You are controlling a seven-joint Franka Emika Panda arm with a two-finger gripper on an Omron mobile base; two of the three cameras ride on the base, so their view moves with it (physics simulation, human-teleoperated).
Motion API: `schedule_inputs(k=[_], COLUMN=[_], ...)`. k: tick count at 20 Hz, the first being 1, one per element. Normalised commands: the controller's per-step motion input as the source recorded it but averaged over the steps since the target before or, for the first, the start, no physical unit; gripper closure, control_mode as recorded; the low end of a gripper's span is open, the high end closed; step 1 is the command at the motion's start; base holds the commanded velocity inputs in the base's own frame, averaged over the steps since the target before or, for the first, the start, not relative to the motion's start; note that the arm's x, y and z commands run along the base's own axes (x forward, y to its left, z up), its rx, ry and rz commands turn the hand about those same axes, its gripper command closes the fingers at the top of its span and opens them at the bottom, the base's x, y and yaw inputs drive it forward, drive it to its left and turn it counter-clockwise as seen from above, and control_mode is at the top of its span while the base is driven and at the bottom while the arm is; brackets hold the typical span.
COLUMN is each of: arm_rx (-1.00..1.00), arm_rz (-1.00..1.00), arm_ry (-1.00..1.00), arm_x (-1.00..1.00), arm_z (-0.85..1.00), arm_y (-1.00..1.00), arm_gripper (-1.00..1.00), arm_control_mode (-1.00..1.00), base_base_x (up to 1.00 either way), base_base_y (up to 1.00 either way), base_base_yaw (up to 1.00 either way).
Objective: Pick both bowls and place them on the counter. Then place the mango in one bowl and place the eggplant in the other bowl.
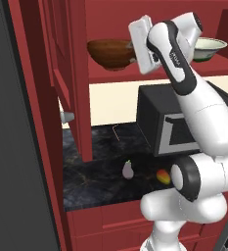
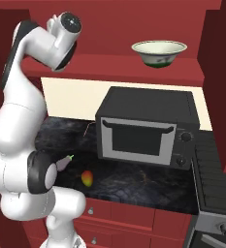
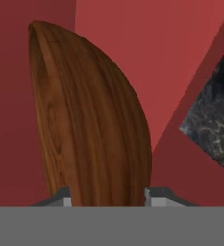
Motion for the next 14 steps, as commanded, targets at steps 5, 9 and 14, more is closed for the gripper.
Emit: schedule_inputs(k=[5,9,14], arm_rx=[0.04,0.06,0.07], arm_rz=[0.0,0.0,0.0], arm_ry=[0.0,-0.01,0.0], arm_x=[-0.71,-0.73,-0.72], arm_z=[0.01,0.0,0.0], arm_y=[-0.12,-0.12,-0.17], arm_gripper=[1.0,1.0,1.0], arm_control_mode=[-1.0,-1.0,-1.0], base_base_x=[0.0,0.0,0.0], base_base_y=[0.0,0.0,0.0], base_base_yaw=[0.0,0.0,0.0])
